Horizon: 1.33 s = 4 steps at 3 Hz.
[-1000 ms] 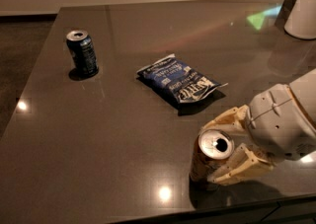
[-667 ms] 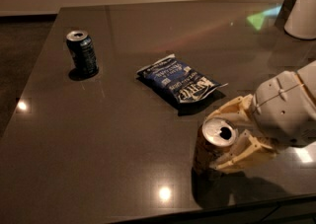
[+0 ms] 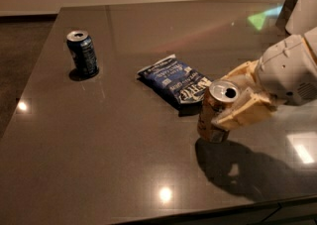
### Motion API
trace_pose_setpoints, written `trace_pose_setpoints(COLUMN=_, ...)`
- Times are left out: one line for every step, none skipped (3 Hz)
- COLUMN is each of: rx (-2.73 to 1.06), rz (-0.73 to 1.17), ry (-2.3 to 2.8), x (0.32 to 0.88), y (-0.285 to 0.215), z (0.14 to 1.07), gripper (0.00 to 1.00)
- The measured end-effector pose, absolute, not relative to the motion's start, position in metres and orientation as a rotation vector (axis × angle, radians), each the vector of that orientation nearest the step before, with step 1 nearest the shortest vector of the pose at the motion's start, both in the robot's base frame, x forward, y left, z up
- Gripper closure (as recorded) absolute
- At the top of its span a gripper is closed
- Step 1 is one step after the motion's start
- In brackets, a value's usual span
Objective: Move orange can near blue chip bag
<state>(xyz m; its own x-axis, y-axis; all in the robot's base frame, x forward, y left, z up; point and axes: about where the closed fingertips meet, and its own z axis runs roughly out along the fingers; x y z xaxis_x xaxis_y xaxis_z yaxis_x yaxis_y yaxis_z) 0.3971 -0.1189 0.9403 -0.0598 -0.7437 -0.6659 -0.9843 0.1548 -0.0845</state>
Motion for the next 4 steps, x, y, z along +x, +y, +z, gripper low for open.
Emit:
trace_pose_setpoints(rx=-1.559, rz=0.527, ry=1.905, x=0.43, y=-0.124, z=0.938, gripper=1.0)
trace_pose_setpoints(rx=-1.493, rz=0.532, ry=1.945, x=0.454, y=-0.128, z=0.929, gripper=1.0)
trace_pose_setpoints(rx=-1.454, rz=0.527, ry=1.974, x=0.469, y=-0.133, z=0.921, gripper=0.85)
trace_pose_setpoints(rx=-1.43, rz=0.525, ry=1.99, x=0.475, y=-0.136, z=0.914, gripper=0.65)
